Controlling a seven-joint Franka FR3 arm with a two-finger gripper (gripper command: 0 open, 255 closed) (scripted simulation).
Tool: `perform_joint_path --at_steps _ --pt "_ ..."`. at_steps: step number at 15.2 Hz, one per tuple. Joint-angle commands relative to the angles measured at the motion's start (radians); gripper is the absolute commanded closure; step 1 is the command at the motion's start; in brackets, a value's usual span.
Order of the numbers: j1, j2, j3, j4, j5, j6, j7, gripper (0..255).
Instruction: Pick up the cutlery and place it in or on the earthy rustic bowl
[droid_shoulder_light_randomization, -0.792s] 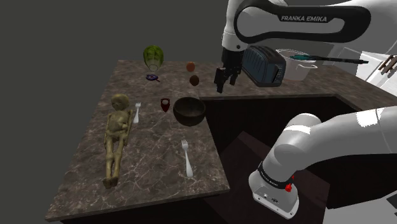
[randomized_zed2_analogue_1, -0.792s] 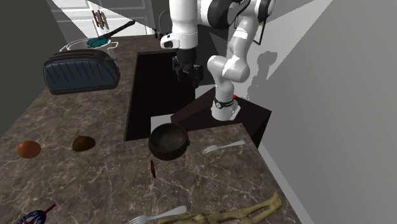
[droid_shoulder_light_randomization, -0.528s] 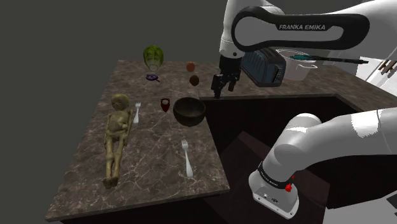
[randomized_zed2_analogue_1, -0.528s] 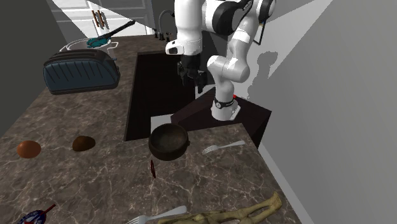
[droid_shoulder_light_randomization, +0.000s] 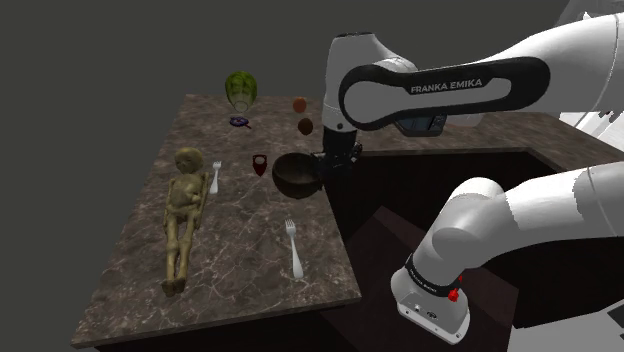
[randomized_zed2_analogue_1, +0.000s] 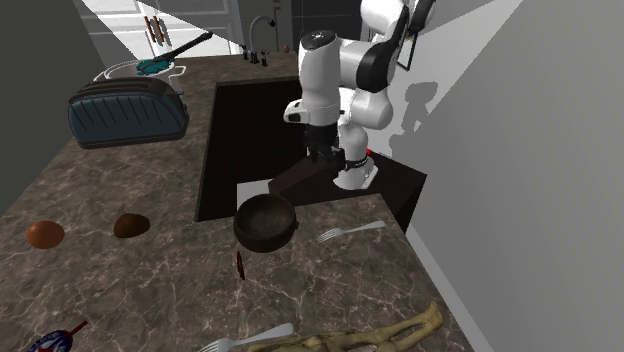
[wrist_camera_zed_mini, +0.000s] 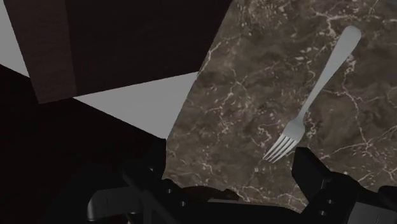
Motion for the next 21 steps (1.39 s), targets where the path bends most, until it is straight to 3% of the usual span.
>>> perform_joint_path --at_steps 1,12,21 --pt "0.012 0.021 0.044 -0.028 0.045 0.047 0.079 0" --pt "0.035 0.347 0.291 -0.031 0.226 0.39 0.473 0" --pt "0.036 0.446 0.327 -0.071 0.234 0.53 0.481 0"
